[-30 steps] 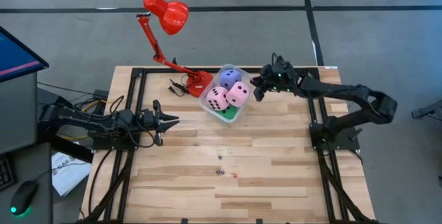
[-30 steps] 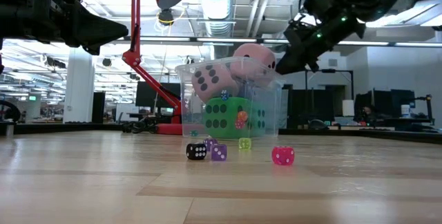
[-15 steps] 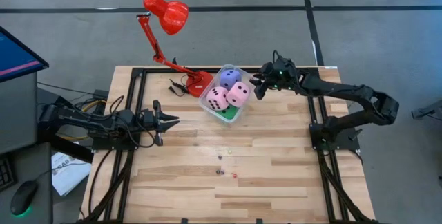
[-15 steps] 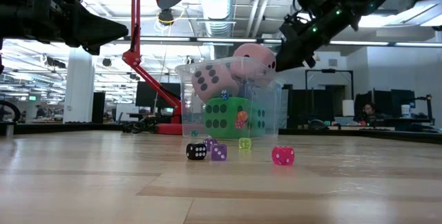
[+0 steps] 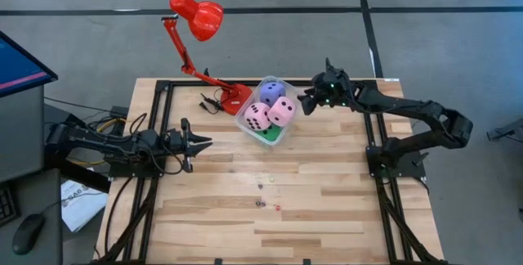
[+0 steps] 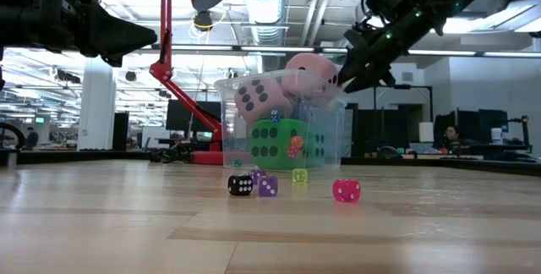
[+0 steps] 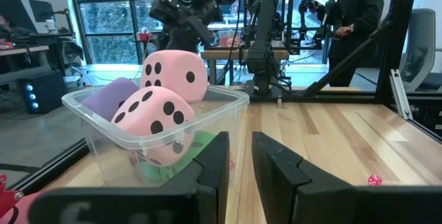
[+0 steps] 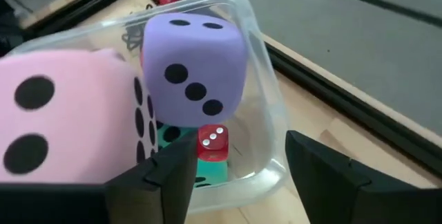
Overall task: Pick & Place Dice
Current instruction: Put the small red dice into the transparent bin
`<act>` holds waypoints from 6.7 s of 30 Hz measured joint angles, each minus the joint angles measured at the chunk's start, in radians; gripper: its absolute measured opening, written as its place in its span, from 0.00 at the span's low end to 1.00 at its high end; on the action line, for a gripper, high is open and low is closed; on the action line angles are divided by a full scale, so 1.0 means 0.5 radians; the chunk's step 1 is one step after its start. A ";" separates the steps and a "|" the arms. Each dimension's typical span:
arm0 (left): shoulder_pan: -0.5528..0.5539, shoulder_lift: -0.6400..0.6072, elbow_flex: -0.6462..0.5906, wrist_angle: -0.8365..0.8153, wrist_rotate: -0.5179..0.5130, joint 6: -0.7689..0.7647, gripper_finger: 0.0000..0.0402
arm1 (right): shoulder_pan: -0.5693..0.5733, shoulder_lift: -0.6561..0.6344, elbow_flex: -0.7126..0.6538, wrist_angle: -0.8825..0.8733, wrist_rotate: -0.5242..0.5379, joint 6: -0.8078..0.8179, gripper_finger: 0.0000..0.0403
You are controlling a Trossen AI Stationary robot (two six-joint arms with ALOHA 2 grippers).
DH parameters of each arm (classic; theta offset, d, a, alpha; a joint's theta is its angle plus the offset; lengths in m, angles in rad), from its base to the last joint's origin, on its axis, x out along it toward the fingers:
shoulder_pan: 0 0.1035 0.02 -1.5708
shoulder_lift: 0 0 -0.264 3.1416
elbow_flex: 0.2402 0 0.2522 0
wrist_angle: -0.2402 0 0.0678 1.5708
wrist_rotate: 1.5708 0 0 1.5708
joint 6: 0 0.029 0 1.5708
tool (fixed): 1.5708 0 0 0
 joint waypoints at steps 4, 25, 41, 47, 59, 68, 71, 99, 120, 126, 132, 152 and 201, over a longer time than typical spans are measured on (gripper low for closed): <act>0.000 0.000 0.000 0.000 0.000 0.000 0.13 | -0.010 0.000 0.000 -0.008 -0.002 0.222 0.53; 0.000 0.000 0.000 0.000 0.000 0.000 0.13 | 0.036 0.000 -0.001 0.087 0.015 0.241 0.51; 0.000 0.000 0.000 0.000 0.000 -0.001 0.13 | 0.147 0.000 -0.001 0.164 0.023 0.178 0.50; 0.000 0.000 0.000 0.000 0.000 0.000 0.13 | 0.165 0.000 -0.001 0.179 0.030 0.153 0.50; 0.000 0.000 0.000 0.000 0.000 0.000 0.13 | 0.113 0.014 -0.001 0.184 0.037 0.153 0.50; 0.000 -0.001 0.000 0.001 0.000 -0.001 0.13 | 0.112 0.014 -0.003 0.186 0.037 0.152 0.45; 0.000 0.000 0.000 0.001 0.000 0.000 0.13 | 0.112 0.014 -0.003 0.190 0.037 0.152 0.42; 0.000 0.000 0.000 0.001 0.000 -0.001 0.13 | 0.112 0.014 -0.002 0.189 0.037 0.152 0.50; 0.000 0.000 0.000 0.001 0.000 -0.001 0.13 | 0.112 0.014 -0.001 0.188 0.037 0.078 0.40; 0.000 0.000 0.000 0.000 0.000 -0.001 0.13 | 0.116 0.014 -0.001 0.183 0.036 -0.011 0.39; 0.000 0.000 0.000 0.001 0.000 -0.001 0.13 | 0.152 0.014 -0.001 0.177 0.031 -0.006 0.22; 0.000 0.000 0.000 0.001 0.000 0.000 0.13 | 0.165 0.014 -0.001 0.173 0.036 -0.021 0.39; 0.001 0.171 0.000 0.722 -0.010 -0.158 0.13 | 0.193 0.133 -0.004 0.680 -0.156 -0.103 0.45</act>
